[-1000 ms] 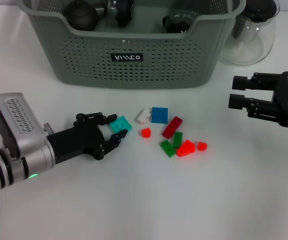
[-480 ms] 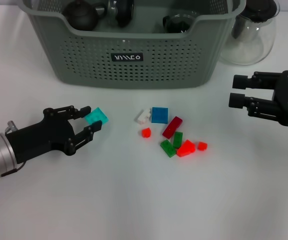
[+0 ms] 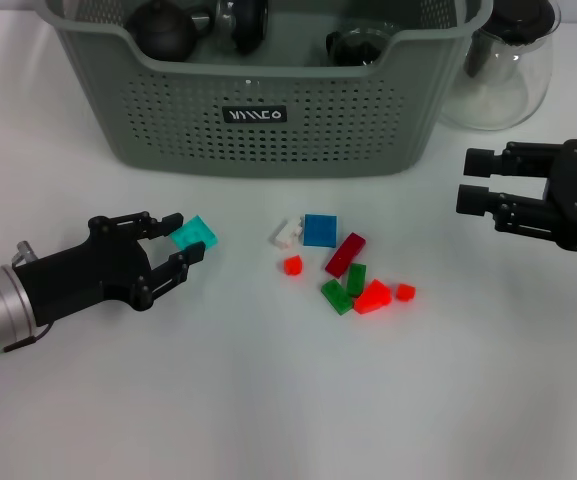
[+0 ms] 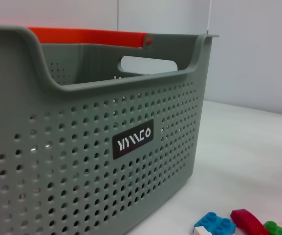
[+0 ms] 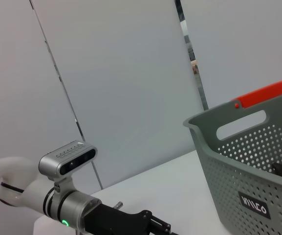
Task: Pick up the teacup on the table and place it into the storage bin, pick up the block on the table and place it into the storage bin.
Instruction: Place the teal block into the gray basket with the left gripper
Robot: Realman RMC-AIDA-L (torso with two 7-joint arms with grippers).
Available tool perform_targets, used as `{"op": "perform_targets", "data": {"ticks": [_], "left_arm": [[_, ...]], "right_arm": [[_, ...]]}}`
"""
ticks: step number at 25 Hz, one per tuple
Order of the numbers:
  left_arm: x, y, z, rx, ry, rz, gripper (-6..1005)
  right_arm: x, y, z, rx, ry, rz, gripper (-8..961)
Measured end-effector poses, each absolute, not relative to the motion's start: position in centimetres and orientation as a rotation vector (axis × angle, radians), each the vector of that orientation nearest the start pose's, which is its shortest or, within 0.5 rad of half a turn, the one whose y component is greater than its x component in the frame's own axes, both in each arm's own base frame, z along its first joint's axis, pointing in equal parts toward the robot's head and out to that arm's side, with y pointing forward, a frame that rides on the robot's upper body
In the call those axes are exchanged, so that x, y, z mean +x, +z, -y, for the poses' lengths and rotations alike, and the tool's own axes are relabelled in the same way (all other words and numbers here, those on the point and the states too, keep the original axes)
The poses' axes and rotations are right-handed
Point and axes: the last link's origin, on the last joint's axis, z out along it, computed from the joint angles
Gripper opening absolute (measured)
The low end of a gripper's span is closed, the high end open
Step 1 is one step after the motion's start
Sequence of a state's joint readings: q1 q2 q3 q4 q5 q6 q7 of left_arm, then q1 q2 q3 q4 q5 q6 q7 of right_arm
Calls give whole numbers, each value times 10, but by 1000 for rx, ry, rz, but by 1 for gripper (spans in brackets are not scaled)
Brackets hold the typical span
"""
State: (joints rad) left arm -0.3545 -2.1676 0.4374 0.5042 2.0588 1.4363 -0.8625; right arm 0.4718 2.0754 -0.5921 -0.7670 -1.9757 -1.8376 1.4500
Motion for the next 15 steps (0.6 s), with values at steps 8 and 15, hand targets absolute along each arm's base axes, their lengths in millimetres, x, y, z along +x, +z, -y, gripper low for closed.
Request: {"op": "perform_targets", "data": {"ticks": [8,15], "left_arm": [[-329,-39,-267,-2481,-606,504,404],[-329,-38,-268,-2486,-609,502,405]], "right_arm": [[255,34,-299,-2782,914,-615,534],[259,34,-297,-2773,908,-631,534]]}}
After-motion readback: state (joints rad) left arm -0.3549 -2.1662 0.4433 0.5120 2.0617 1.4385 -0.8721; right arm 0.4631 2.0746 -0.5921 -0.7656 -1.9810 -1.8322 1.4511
